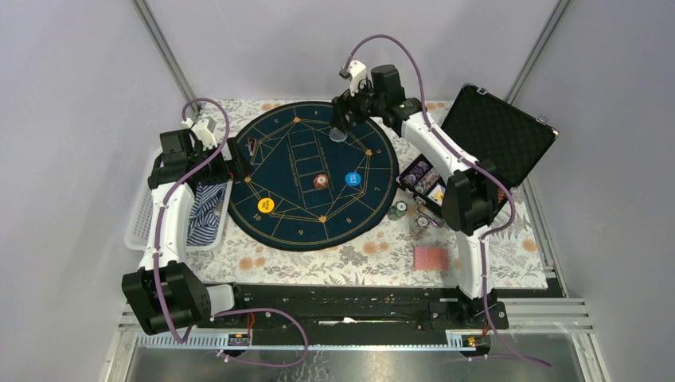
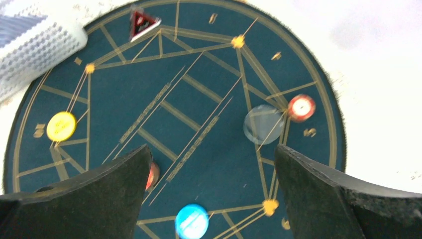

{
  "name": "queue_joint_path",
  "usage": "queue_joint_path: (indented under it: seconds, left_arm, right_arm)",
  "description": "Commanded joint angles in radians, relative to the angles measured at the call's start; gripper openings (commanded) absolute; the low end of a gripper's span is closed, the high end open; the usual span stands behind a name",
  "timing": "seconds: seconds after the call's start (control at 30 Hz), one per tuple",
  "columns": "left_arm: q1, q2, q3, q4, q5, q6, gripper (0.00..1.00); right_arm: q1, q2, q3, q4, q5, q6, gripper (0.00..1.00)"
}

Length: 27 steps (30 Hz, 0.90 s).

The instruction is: Distribute texas hold em gaming equipment

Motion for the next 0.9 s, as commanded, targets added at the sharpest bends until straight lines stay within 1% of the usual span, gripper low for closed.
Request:
queue_joint_path:
  seconds: [0.0, 0.13, 0.23, 0.57, 0.87]
  left_arm:
    - [0.005, -0.024, 0.015, 0.023, 0.034, 0.015, 0.99]
    - [0.006, -0.019, 0.016, 0.023, 0.034, 0.015, 0.99]
    - [0.005, -0.017, 0.015, 0.023, 0.032, 0.015, 0.99]
    - [0.007, -0.027, 0.005, 0.030, 0.025, 0.015, 0.99]
    - [0.006, -0.028, 0.008, 0.031, 0.026, 0.013, 0.99]
  right_arm:
    - [0.065, -0.038, -0.110, -0.173, -0.002, -0.040, 1.00]
    - [0.137, -0.030, -0.148, -0.211, 0.087, -0.071, 0.99]
    - [0.175, -0.007, -0.159, -0.219, 0.123, -0.067, 0.98]
    - [0.237, 0.096, -0.085, -0.282, 0.149, -0.052, 0.96]
    - [0.260, 0.175, -0.005, -0.317, 0.206, -0.050, 0.88]
